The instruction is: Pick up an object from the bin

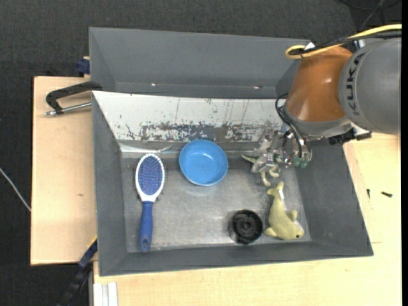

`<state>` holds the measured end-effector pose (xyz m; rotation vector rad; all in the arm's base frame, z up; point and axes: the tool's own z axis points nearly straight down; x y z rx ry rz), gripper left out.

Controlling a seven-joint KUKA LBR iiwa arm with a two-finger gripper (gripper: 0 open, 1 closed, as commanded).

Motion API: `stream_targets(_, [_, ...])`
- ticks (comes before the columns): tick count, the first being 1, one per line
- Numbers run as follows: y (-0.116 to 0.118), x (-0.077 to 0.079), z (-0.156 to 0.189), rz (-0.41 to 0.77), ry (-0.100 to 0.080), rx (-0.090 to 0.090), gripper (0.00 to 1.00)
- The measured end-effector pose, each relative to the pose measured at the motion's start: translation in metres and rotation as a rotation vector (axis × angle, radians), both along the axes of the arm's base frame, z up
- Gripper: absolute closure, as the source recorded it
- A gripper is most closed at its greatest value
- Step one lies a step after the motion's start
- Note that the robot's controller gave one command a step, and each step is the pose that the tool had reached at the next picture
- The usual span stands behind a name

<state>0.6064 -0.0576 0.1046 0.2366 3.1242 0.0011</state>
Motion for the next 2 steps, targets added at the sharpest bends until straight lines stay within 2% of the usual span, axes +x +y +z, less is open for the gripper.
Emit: stream_targets(2, [0.001,0.005,0.099,0.001,-0.003,0.000,1.00])
